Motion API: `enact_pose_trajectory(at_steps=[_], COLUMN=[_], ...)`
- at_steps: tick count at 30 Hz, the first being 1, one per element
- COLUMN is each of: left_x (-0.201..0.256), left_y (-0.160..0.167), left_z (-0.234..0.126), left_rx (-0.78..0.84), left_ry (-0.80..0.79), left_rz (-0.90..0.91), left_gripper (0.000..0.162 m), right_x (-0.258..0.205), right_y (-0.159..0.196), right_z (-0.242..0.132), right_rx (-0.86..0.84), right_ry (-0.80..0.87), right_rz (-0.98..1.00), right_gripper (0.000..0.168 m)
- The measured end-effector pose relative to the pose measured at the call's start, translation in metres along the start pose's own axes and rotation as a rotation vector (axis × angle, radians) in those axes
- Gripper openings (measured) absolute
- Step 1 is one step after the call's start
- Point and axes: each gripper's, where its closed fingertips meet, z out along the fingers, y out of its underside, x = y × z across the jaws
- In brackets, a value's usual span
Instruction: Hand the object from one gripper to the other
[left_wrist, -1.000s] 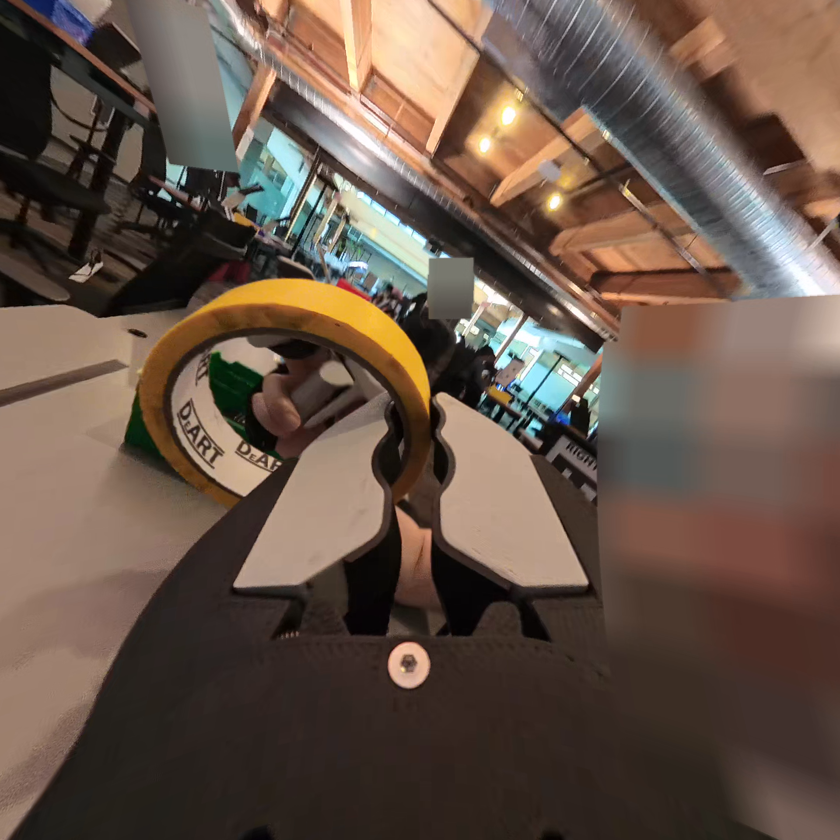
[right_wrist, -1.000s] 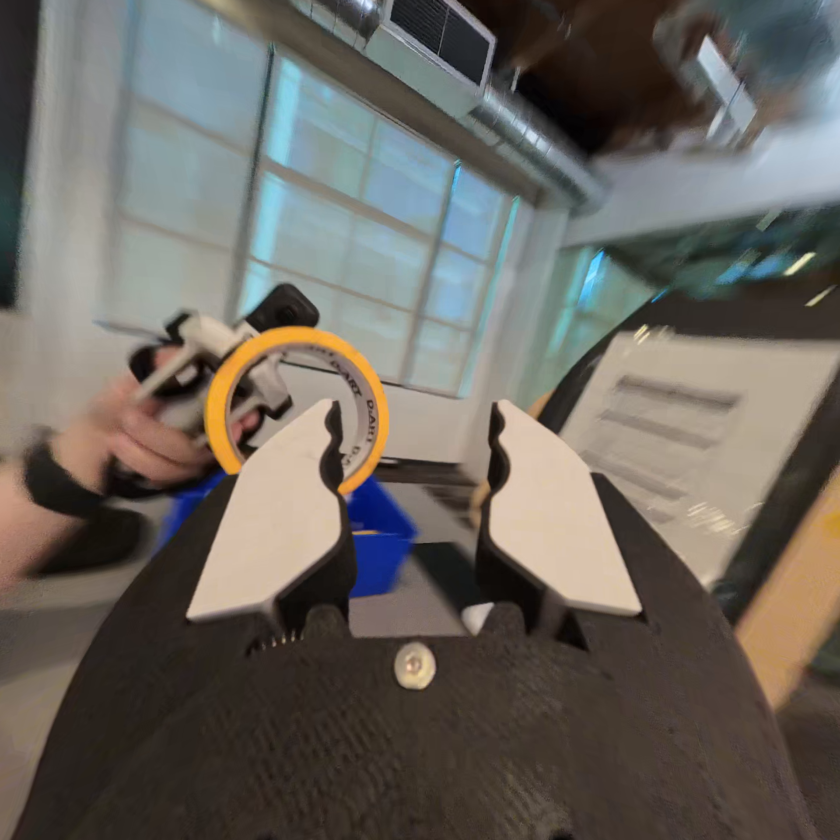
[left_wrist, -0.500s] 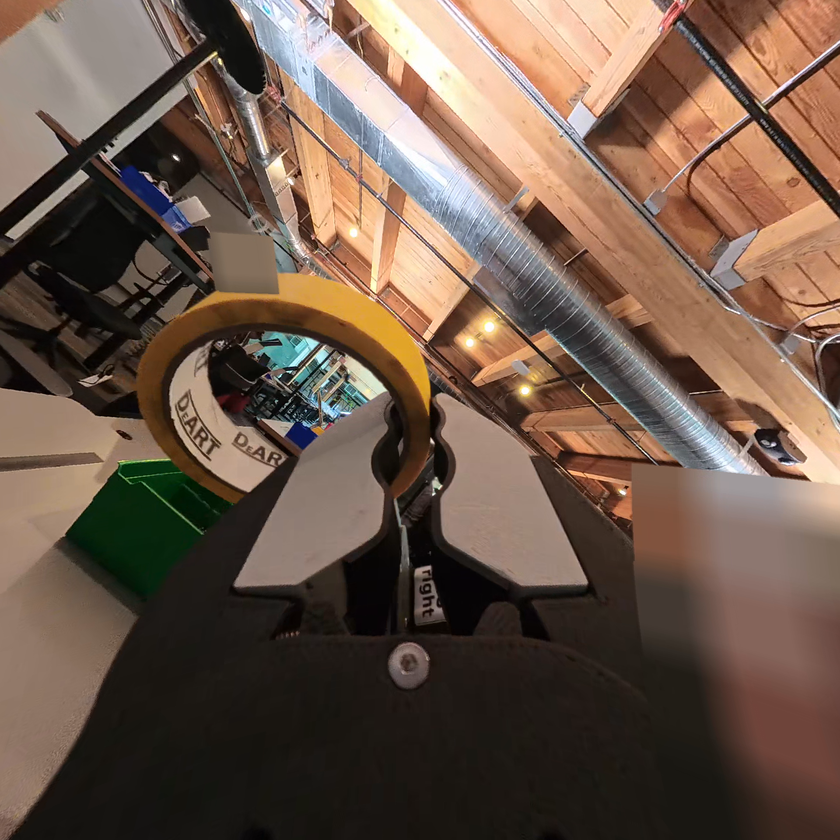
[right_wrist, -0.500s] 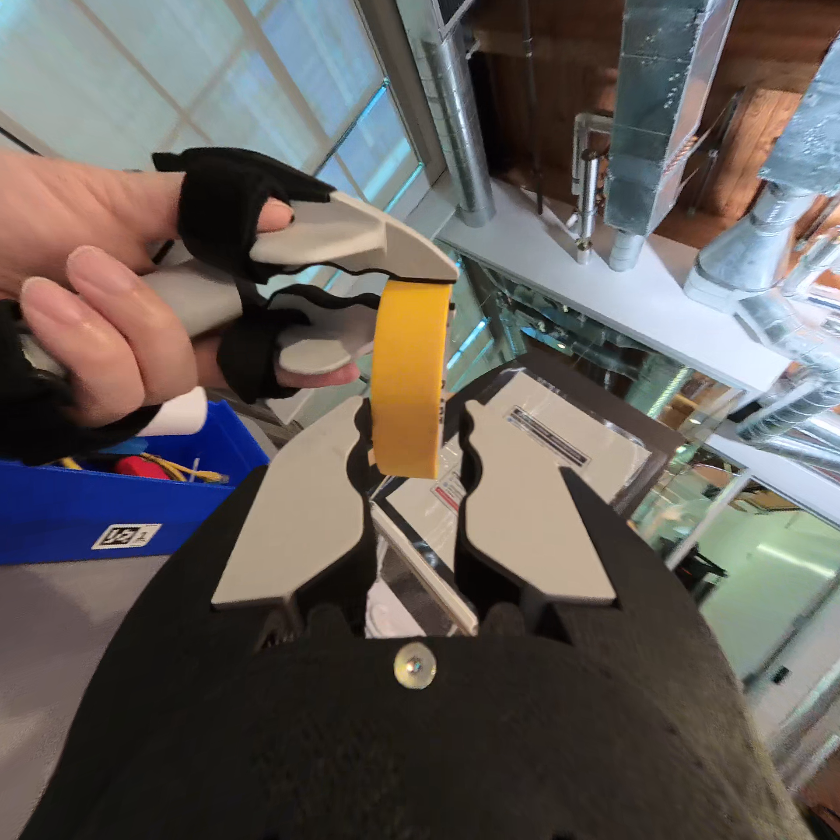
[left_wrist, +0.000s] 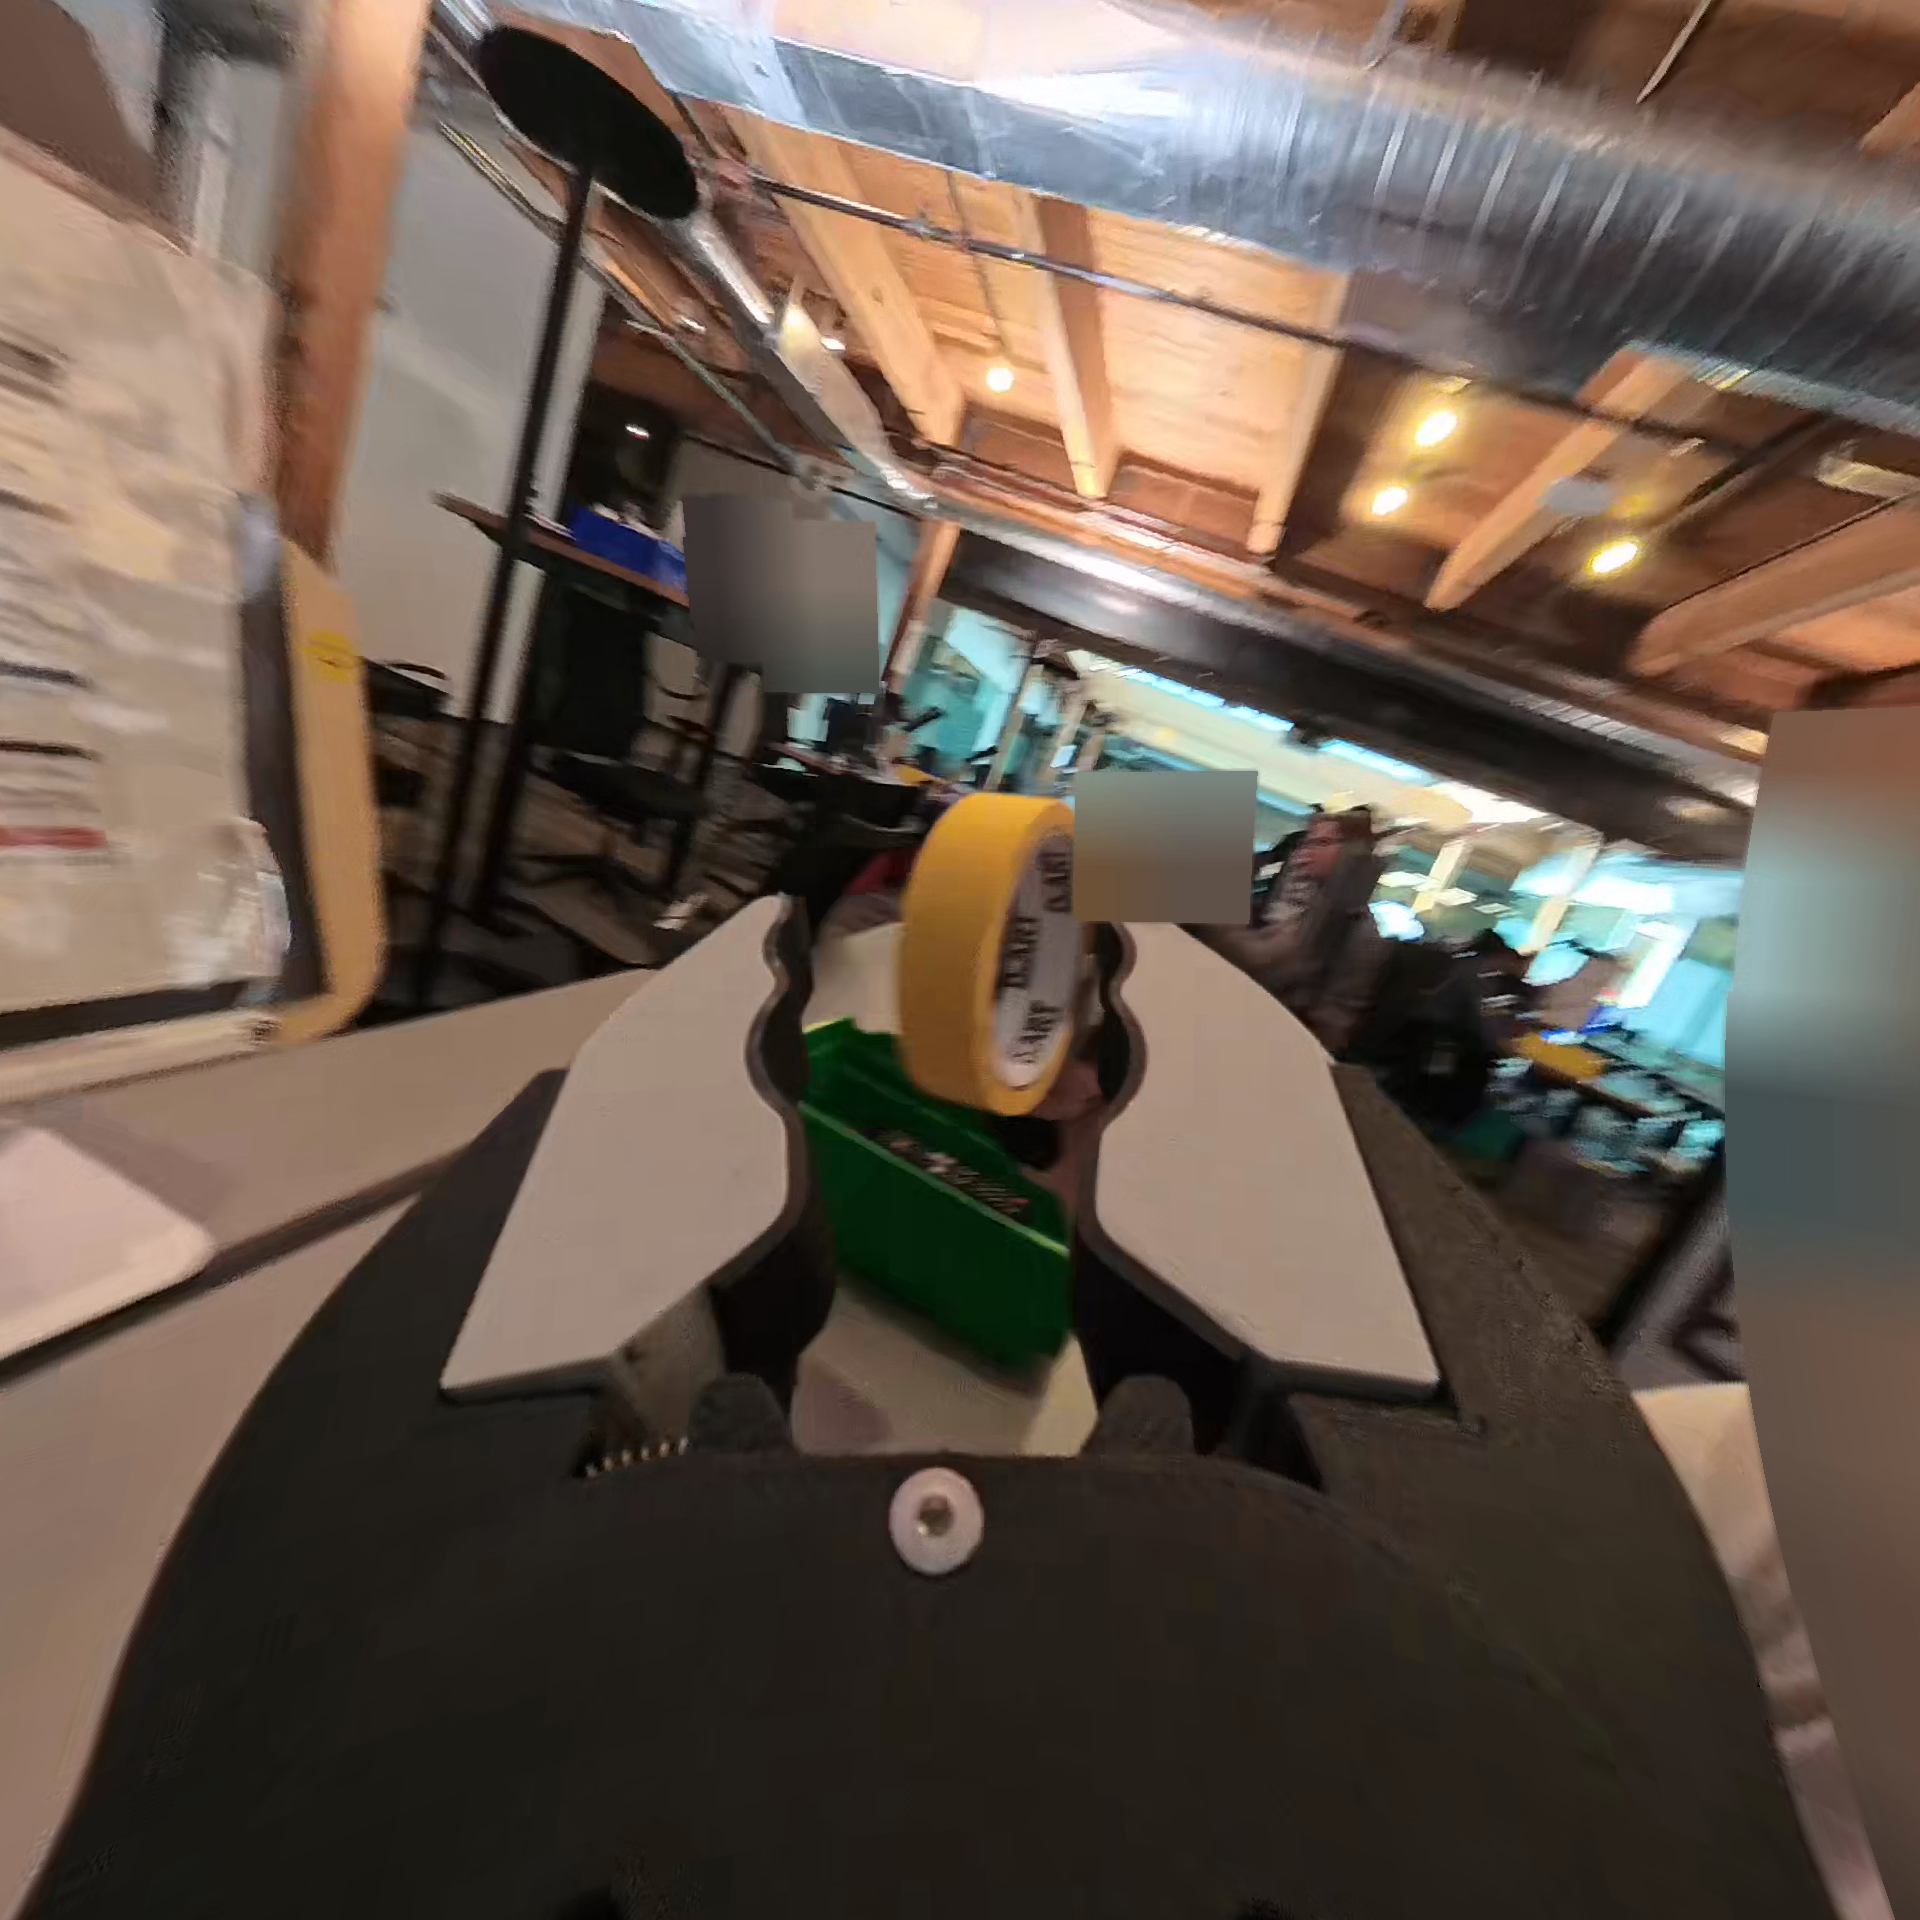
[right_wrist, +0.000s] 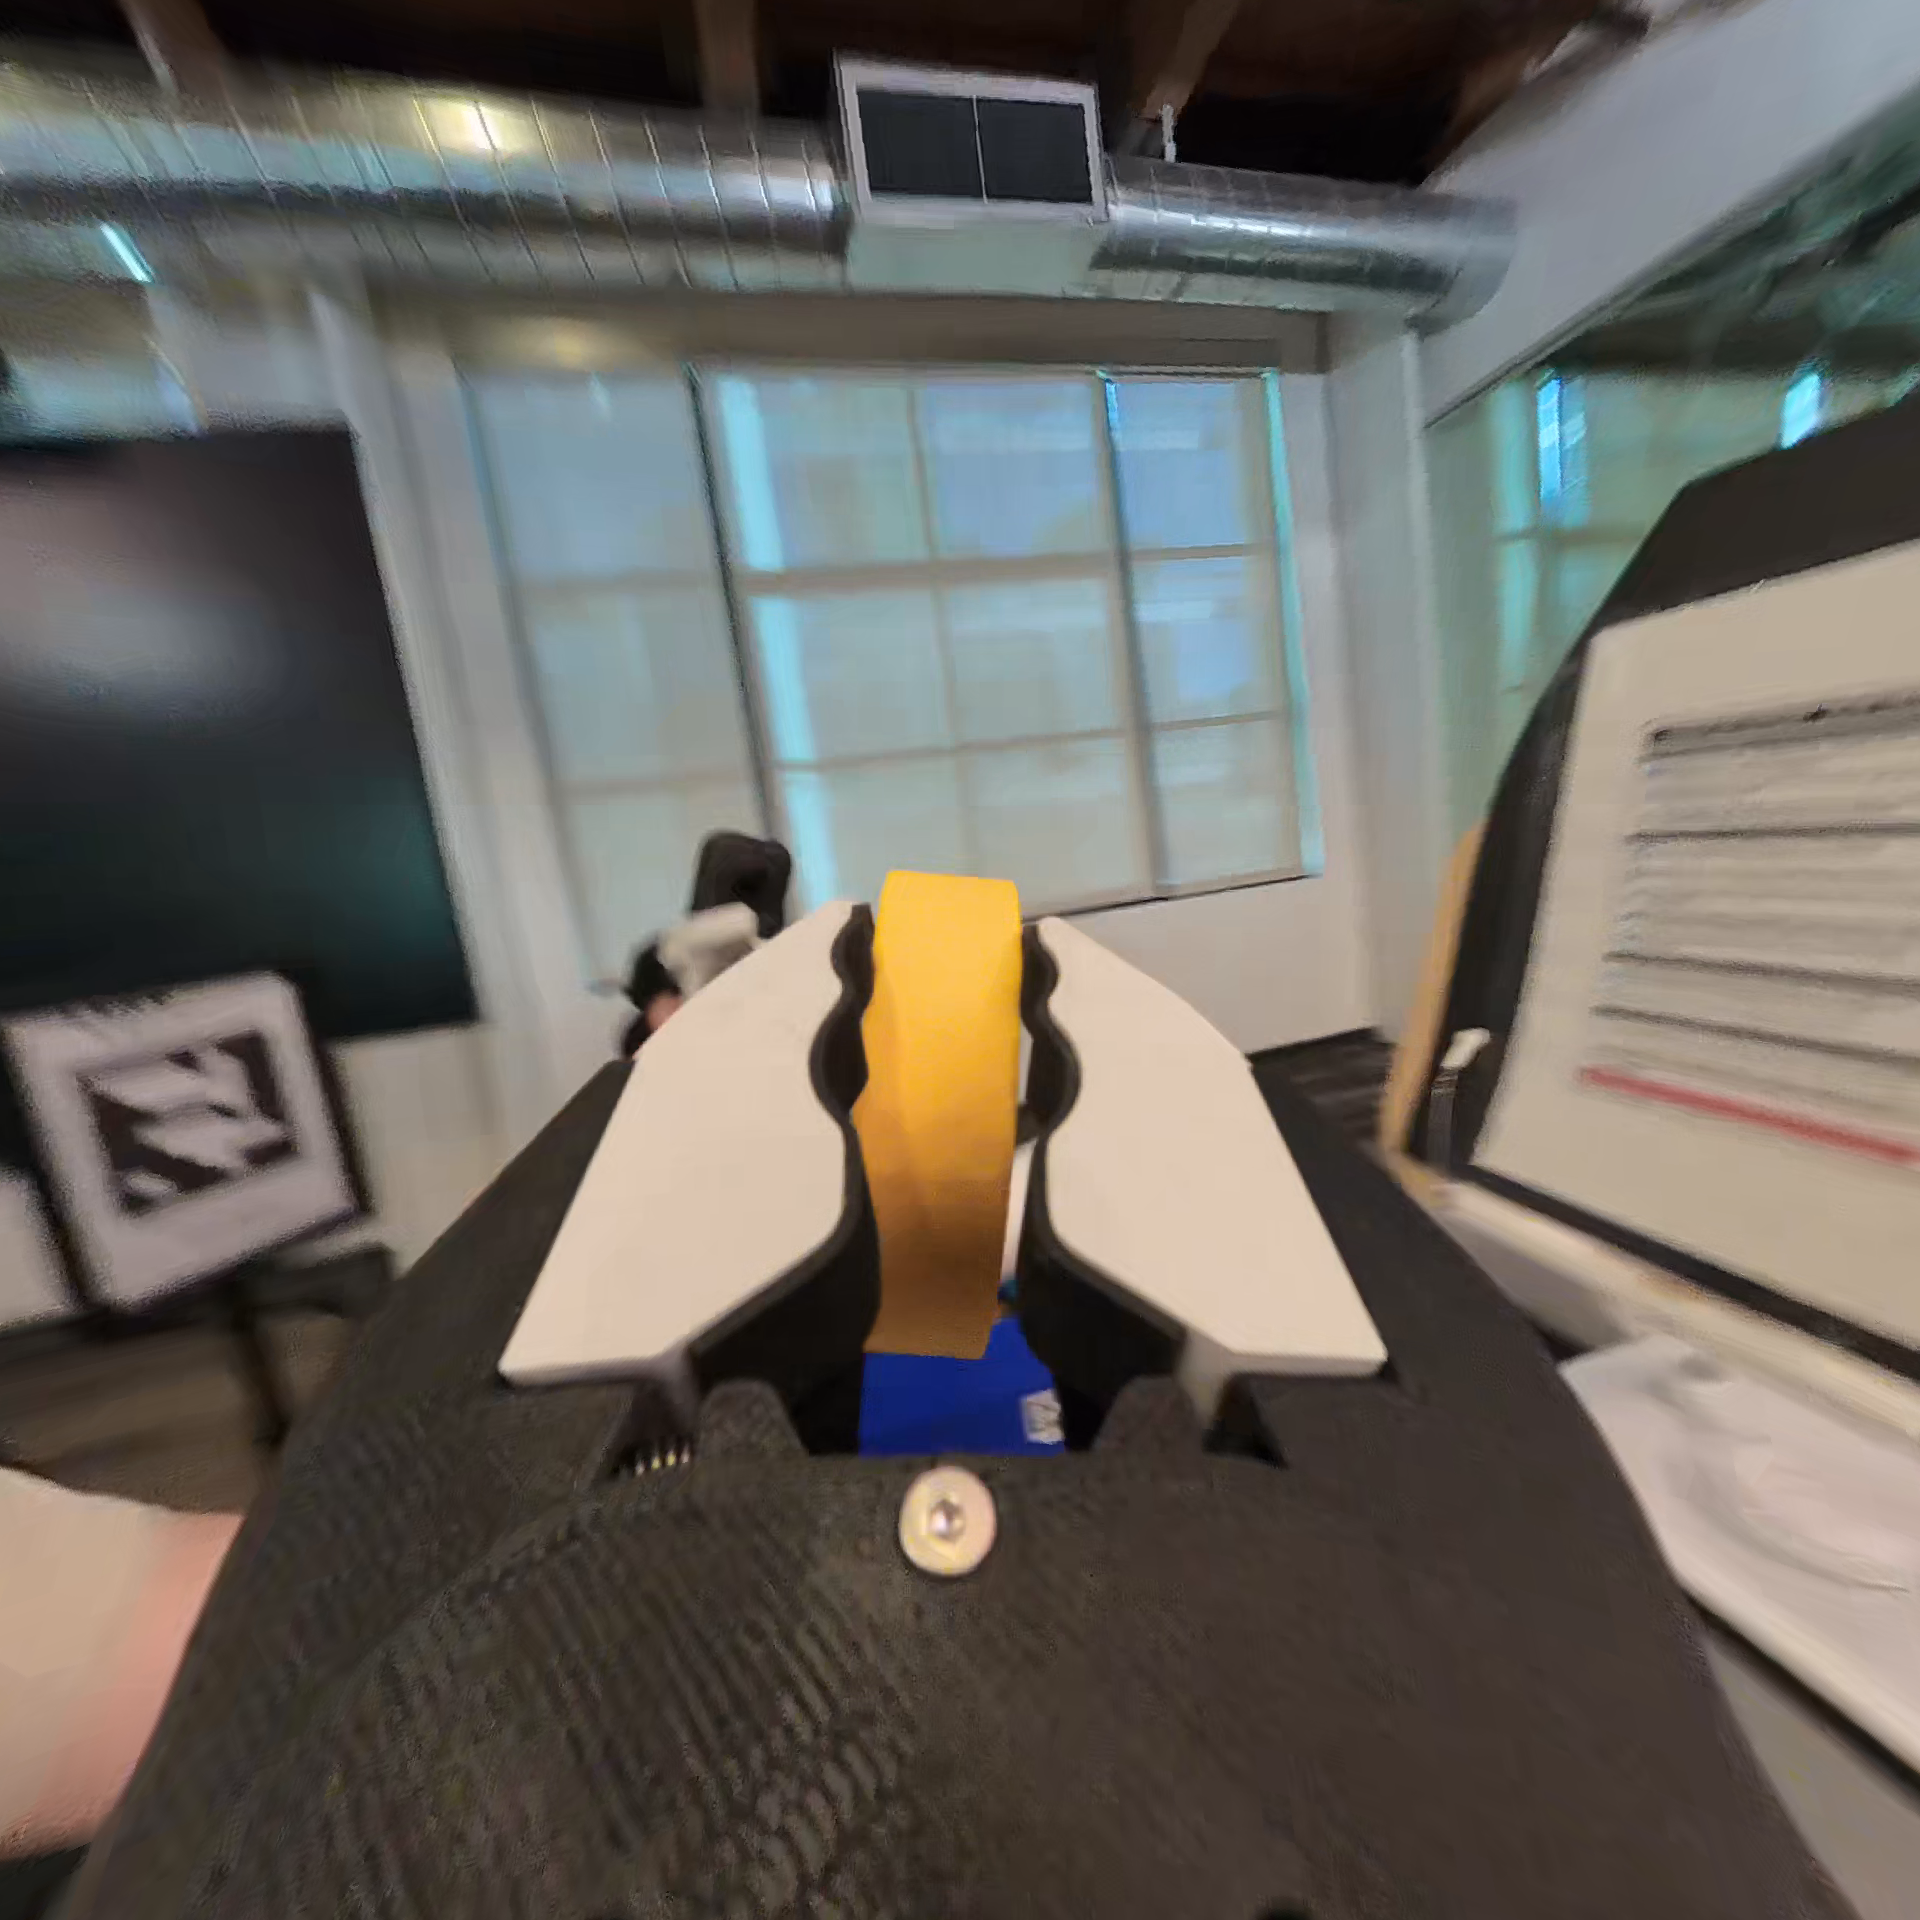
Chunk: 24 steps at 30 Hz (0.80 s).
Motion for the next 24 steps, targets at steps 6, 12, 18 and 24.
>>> enact_pose_trajectory(at_steps=[6,12,18,24], left_x=[0.002,0.004,-0.018,-0.065], left_y=[0.041,0.077,0.049,0.03], left_z=[0.025,0.049,0.039,0.016], left_rx=[-0.147,-0.227,-0.065,0.077], left_ry=[0.052,0.166,0.086,-0.07], left_rz=[0.002,-0.141,-0.171,-0.341], left_gripper=[0.065,0.044,0.026,0.026], right_x=[0.017,0.015,0.024,-0.011], right_y=[0.007,0.024,0.026,0.04], right_z=[-0.002,0.009,0.013,0.022], right_rx=[0.033,-0.001,-0.029,-0.133], right_ry=[-0.099,-0.122,0.073,0.214], right_rz=[0.365,0.354,-0.035,-0.941], right_gripper=[0.028,0.028,0.049,0.054])
